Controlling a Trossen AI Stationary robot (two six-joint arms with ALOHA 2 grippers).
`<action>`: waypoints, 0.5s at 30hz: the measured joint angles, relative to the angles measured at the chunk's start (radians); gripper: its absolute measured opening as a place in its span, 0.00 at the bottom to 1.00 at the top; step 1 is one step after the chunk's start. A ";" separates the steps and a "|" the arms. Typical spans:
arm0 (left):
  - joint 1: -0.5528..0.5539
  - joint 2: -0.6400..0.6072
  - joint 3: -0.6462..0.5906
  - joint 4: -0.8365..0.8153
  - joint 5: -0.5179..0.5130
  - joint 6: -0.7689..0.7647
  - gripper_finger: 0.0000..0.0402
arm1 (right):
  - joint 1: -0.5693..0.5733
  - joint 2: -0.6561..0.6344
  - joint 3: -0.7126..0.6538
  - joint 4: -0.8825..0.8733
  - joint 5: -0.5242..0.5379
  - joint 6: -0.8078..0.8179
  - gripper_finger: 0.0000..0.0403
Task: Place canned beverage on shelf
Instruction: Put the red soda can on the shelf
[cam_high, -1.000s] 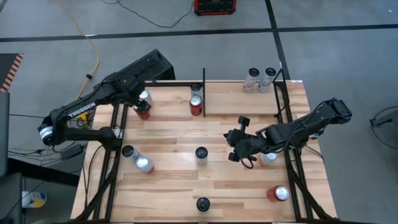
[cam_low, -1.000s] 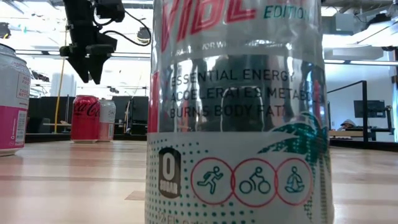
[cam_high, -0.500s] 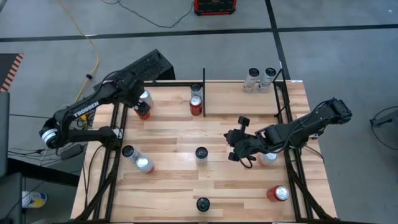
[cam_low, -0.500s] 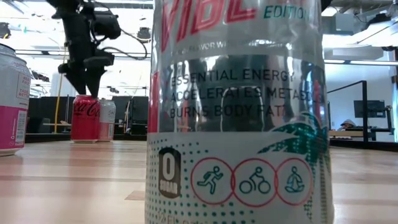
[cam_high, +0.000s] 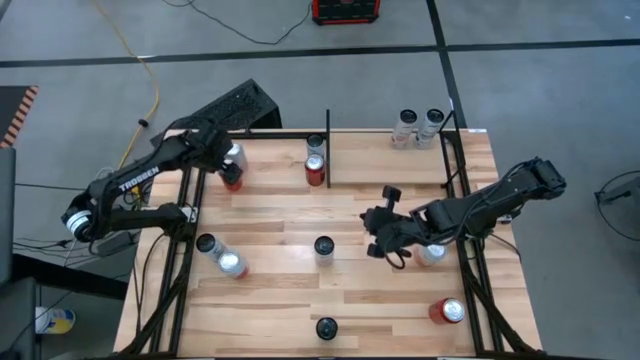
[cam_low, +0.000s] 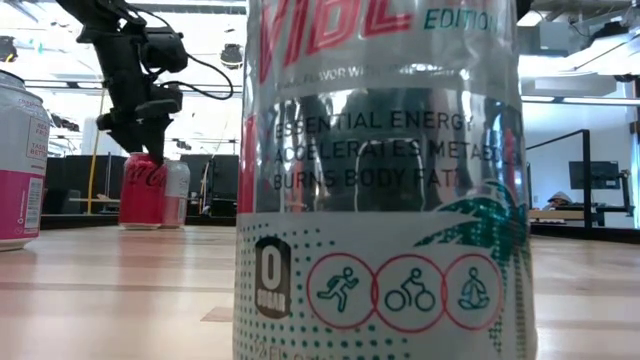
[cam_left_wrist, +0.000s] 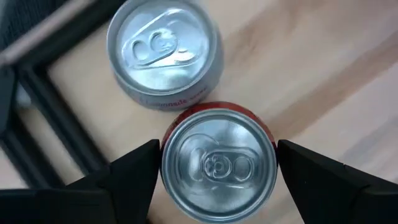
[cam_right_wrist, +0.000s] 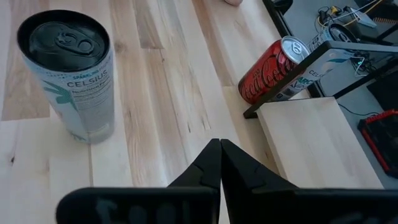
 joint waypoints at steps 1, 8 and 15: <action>0.000 0.001 -0.010 0.019 0.000 0.005 0.75 | 0.000 0.000 0.000 0.000 0.000 -0.001 0.07; -0.002 -0.002 -0.037 0.012 -0.002 0.018 0.75 | 0.000 0.000 0.000 0.000 0.000 -0.018 0.07; -0.002 -0.001 -0.025 -0.029 0.006 0.026 0.72 | -0.010 0.000 0.000 0.001 0.000 -0.023 0.07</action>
